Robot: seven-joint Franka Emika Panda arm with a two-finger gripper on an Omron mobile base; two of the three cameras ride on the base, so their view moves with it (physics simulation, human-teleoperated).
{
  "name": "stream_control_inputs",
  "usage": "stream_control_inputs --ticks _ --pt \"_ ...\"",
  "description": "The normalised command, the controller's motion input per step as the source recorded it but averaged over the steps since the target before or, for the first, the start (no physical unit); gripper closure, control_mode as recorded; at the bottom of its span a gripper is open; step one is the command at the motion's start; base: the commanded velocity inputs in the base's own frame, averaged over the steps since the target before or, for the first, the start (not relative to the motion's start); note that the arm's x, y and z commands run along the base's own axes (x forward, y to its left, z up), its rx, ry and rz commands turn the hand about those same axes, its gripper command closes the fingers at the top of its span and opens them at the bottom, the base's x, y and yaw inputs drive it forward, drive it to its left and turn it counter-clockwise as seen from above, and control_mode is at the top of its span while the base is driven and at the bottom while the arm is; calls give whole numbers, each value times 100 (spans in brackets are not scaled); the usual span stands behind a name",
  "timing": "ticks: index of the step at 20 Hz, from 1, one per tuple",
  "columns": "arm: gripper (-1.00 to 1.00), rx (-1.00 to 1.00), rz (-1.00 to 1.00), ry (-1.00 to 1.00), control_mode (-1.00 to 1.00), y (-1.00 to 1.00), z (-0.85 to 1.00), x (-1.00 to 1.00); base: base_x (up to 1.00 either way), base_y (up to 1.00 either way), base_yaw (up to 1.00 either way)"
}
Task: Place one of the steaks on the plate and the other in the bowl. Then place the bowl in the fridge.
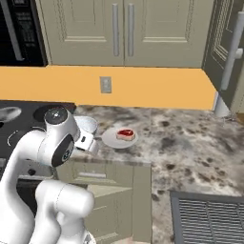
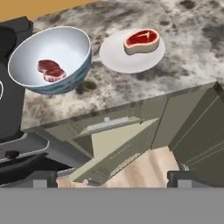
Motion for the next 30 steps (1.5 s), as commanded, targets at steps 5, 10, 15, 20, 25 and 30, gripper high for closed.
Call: stream_control_inputs --ticks 5,10,15,20,25,30 --pt "-100 0 0 0 100 0 0 0 -100 100 2" --pt "-100 0 0 0 100 0 0 0 -100 100 17" --pt "-100 0 0 0 100 0 0 0 -68 100 48" --pt "-100 0 0 0 100 0 0 0 -11 57 86" --pt "-100 0 0 0 100 0 0 0 0 0 100" --pt "-100 0 0 0 100 0 0 0 0 0 100"
